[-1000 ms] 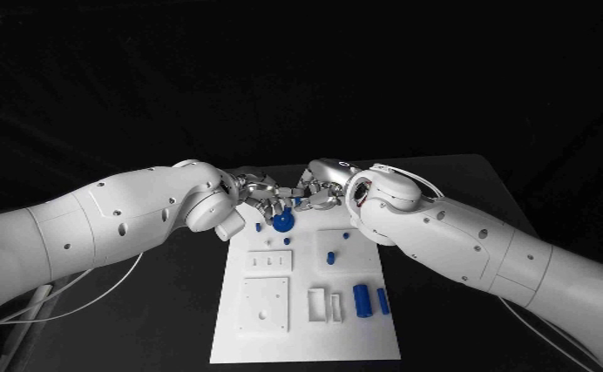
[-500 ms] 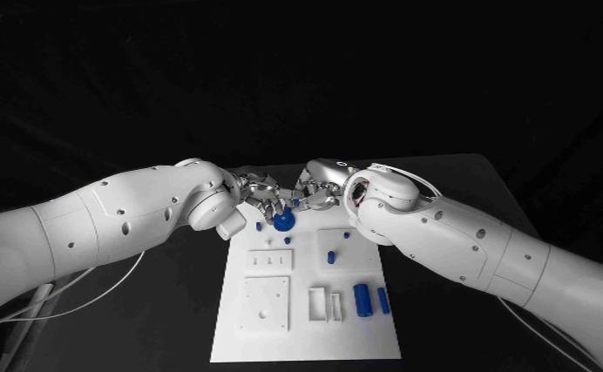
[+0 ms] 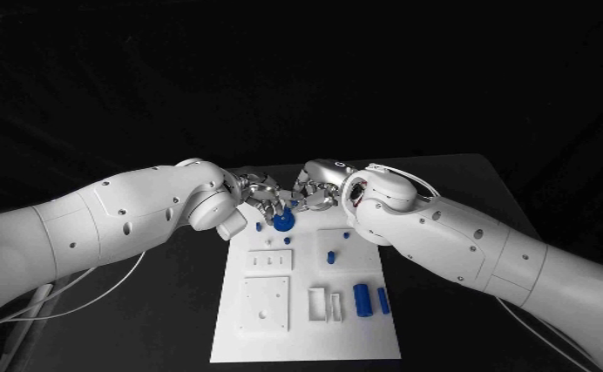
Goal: Assemble the parts on the task board
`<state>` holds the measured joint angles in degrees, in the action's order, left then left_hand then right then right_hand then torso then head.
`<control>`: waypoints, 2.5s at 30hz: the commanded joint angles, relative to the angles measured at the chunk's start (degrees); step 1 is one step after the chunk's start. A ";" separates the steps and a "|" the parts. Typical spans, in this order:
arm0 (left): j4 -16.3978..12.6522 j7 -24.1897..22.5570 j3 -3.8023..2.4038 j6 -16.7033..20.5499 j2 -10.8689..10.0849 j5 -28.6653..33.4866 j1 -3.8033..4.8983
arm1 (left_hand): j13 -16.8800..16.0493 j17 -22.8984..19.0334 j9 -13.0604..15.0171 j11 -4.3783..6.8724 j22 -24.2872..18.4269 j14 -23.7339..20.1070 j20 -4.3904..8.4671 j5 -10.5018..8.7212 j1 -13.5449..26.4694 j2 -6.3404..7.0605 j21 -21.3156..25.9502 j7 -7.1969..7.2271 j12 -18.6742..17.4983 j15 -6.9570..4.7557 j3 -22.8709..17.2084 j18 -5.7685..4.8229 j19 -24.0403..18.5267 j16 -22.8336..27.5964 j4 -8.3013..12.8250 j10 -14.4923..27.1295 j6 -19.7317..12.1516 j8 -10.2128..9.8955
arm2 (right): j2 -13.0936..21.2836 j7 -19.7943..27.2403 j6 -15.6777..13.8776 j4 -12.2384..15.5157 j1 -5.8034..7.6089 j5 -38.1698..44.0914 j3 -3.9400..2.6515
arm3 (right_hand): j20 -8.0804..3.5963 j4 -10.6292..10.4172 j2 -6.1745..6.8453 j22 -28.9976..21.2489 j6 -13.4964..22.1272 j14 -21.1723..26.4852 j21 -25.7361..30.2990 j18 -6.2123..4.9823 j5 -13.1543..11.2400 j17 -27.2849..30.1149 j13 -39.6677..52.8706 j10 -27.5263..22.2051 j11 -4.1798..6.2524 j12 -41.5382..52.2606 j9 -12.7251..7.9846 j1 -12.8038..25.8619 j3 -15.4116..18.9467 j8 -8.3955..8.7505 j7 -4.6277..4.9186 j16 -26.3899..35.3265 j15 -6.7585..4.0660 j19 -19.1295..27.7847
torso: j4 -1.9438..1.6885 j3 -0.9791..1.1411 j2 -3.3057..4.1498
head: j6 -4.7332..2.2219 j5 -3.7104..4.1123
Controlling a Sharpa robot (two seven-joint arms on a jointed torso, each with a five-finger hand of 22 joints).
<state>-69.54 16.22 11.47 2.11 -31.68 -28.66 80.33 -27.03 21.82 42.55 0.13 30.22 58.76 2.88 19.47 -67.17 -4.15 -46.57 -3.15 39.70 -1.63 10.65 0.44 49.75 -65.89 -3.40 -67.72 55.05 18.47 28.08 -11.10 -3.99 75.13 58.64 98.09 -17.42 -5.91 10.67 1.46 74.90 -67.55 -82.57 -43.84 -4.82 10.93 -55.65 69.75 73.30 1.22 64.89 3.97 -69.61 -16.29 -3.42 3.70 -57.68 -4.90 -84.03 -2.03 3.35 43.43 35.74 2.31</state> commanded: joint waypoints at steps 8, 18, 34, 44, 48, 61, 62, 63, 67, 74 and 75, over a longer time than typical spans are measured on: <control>-0.26 0.53 -0.05 -2.12 0.30 -0.21 0.01 | 0.14 -0.09 -2.74 0.28 0.44 -0.34 -0.16 0.87 -2.06 -1.64 0.39 0.32 -0.51 -0.05 -0.25 -0.36 -0.15 0.08 2.49 0.36 0.71 -1.32 | -0.27 -0.29 1.16 -0.05 0.00 0.81 0.03 | -0.47 -0.22 -0.21 4.85 -0.22 -0.12 0.24 0.78 0.20 0.05 -0.05 -0.26 0.02 -0.25 0.03 -0.15 0.22 -0.18 0.09 0.20 -0.27 -3.24 | -0.04 -0.04 0.01 | 0.18 0.03; -0.32 0.37 -0.05 -2.46 0.32 -0.21 0.02 | 0.37 -0.14 -3.74 0.42 0.67 -0.39 -0.07 2.75 -4.85 -4.30 0.38 0.56 -0.94 -0.14 -2.55 -0.37 -0.25 0.20 4.61 0.48 0.57 -1.55 | -0.32 -0.37 1.44 -0.11 0.00 0.84 0.04 | -0.48 -0.27 -0.24 4.76 -0.31 -0.14 0.45 0.77 0.25 0.17 -0.16 -0.31 0.05 -0.34 0.05 -0.14 0.32 -0.19 0.06 0.43 -0.28 -3.26 | -0.04 -0.06 0.05 | 0.21 0.03; -0.23 -0.19 -0.08 -3.15 0.26 0.22 0.02 | 1.34 -0.14 -1.35 0.38 2.74 -0.27 0.16 2.47 -2.88 -3.10 -1.37 0.39 -2.26 -0.34 -20.49 0.19 -1.22 0.32 10.70 -0.33 -1.04 1.10 | -0.52 -0.31 1.69 -0.59 -0.02 0.84 0.11 | -0.49 -0.21 -0.23 4.72 -0.19 -0.14 0.54 0.76 0.25 0.20 -0.24 -0.39 0.04 -0.42 0.03 -0.14 0.39 -0.16 0.09 0.54 -0.28 -3.26 | -0.07 -0.05 0.08 | 0.49 0.03; 0.24 -0.65 -0.07 -3.04 0.61 0.44 -0.13 | 1.22 0.07 1.66 0.62 4.66 0.08 0.35 6.90 0.06 -2.29 -3.43 0.22 -2.07 -0.57 -25.98 0.78 -2.12 0.10 13.30 -0.84 -0.96 2.88 | -0.35 -0.35 1.24 -0.94 -0.02 0.82 0.14 | -0.35 -0.52 0.26 4.59 1.71 -0.12 0.98 0.59 0.30 0.37 -0.78 -1.00 -0.16 -1.14 -0.13 0.25 0.54 -0.14 0.64 0.77 -0.07 -3.21 | -0.04 -0.06 0.10 | 0.72 0.08; 0.36 -0.52 -0.07 -2.56 0.59 0.49 -0.17 | 1.24 0.16 2.14 0.81 4.99 0.48 0.53 7.98 1.00 -2.12 -3.82 0.41 -2.09 -0.77 -26.76 0.88 -1.94 0.02 14.09 -1.31 -0.38 3.04 | -0.20 -0.11 0.40 -1.37 -0.02 0.51 0.16 | -0.02 -1.22 1.19 4.43 4.72 0.01 1.58 0.28 1.10 0.76 -1.52 -1.78 -0.68 -2.06 -0.22 0.92 1.56 -0.14 1.53 1.23 0.32 -3.11 | -0.10 -0.04 0.05 | 0.85 0.07; 0.47 2.12 -0.07 -0.89 0.43 -1.93 -0.19 | 1.00 0.72 4.42 1.57 5.87 2.13 1.33 13.84 3.38 -0.83 -5.10 1.09 -1.93 -1.59 -28.22 1.07 -0.98 -0.69 15.71 -3.27 1.01 4.20 | 1.91 2.34 -1.97 -1.82 -0.30 -1.46 0.30 | 1.37 -3.38 2.31 4.28 20.45 0.39 3.25 -1.24 3.70 1.80 -3.79 -3.61 -2.19 -3.37 -0.82 -2.11 9.89 0.29 3.71 2.09 1.47 -3.08 | -0.09 0.01 0.00 | 1.01 -0.37; 0.47 2.52 -0.06 -0.64 0.40 -2.44 -0.19 | 0.97 0.76 4.55 1.64 5.96 2.28 1.41 14.25 3.59 -0.72 -5.23 1.15 -1.91 -1.67 -28.35 1.07 -0.93 -0.74 15.84 -3.44 1.14 4.24 | 2.35 2.89 -1.97 -1.78 -0.38 -1.81 0.30 | 1.37 -3.20 2.21 4.29 20.51 0.39 3.27 -1.25 4.22 1.78 -3.80 -3.65 -2.19 -3.37 -0.82 -2.39 9.72 0.29 3.74 2.07 1.47 -3.07 | -0.09 0.01 0.00 | 1.01 -0.37; 0.44 3.00 -0.06 -0.41 0.35 -3.10 -0.19 | 0.94 0.80 4.67 1.70 6.03 2.40 1.47 14.68 3.76 -0.64 -5.34 1.21 -1.89 -1.73 -28.45 1.08 -0.87 -0.78 15.95 -3.58 1.27 4.28 | 2.85 3.38 -1.97 -1.72 -0.49 -2.08 0.31 | 1.37 -3.15 2.23 4.33 20.38 0.37 3.20 -1.24 5.14 1.75 -3.79 -3.63 -2.18 -3.30 -0.81 -2.34 9.70 0.27 3.73 2.03 1.47 -3.09 | -0.07 0.00 0.00 | 1.04 -0.41; 0.15 5.17 -0.06 0.28 0.10 -6.51 -0.19 | 0.83 1.04 6.12 2.16 6.49 3.55 2.03 18.20 5.34 -0.04 -6.19 1.62 -1.78 -2.26 -29.32 1.24 -0.13 -1.14 16.99 -4.65 1.70 5.09 | 5.01 4.88 -2.26 -1.55 -1.03 -3.40 0.31 | 1.35 -2.77 2.35 4.39 20.02 0.36 3.19 -1.27 7.00 1.71 -3.87 -3.63 -2.13 -3.23 -0.80 -2.43 9.63 0.26 3.71 2.00 1.43 -3.10 | -0.02 0.01 0.00 | 1.14 -0.74; -0.49 9.09 -0.04 0.98 -0.35 -10.95 -0.19 | 0.35 1.51 8.31 2.53 7.09 4.61 2.49 20.00 7.46 -0.41 -7.18 1.88 -1.93 -2.69 -30.41 1.30 0.17 -0.93 19.21 -5.84 2.58 4.68 | 8.89 6.04 -5.21 -1.57 -1.99 -5.94 0.29 | 1.29 -1.85 2.26 4.52 18.14 0.26 3.15 -1.26 7.73 1.53 -4.17 -3.47 -2.02 -3.08 -0.73 -2.00 7.87 0.21 3.61 1.87 1.36 -3.15 | 0.05 0.07 -0.03 | 1.52 -1.25; -0.54 9.60 -0.03 0.95 -0.37 -11.36 -0.19 | 0.33 1.52 8.33 2.56 7.10 4.69 2.51 20.08 7.49 -0.37 -7.21 1.91 -1.91 -2.72 -30.41 1.32 0.22 -0.94 19.26 -5.95 2.65 4.66 | 9.34 6.13 -5.88 -1.72 -2.05 -6.55 0.27 | 1.26 -1.76 2.34 4.54 17.70 0.24 3.08 -1.23 7.93 1.53 -4.23 -3.44 -1.96 -3.07 -0.71 -1.88 7.41 0.19 3.57 1.89 1.31 -3.17 | 0.06 0.09 -0.07 | 1.60 -1.29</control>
<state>-69.84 22.36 11.46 2.01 -32.06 -36.08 80.14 -26.66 23.30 41.90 2.68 37.27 63.13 5.14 39.21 -60.08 -4.57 -53.58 -3.94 37.70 -4.43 -13.01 1.34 49.76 -66.75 8.72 -73.25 54.68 23.46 37.12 -7.09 -6.98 73.47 56.65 94.26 -17.11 -4.89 8.93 3.77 74.93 -49.58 -82.28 -40.79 -5.64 18.67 -54.07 65.57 70.12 -0.92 61.56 3.20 -71.67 -8.63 -3.33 7.25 -55.75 -3.78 -84.03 -1.99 3.37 43.43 37.12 1.20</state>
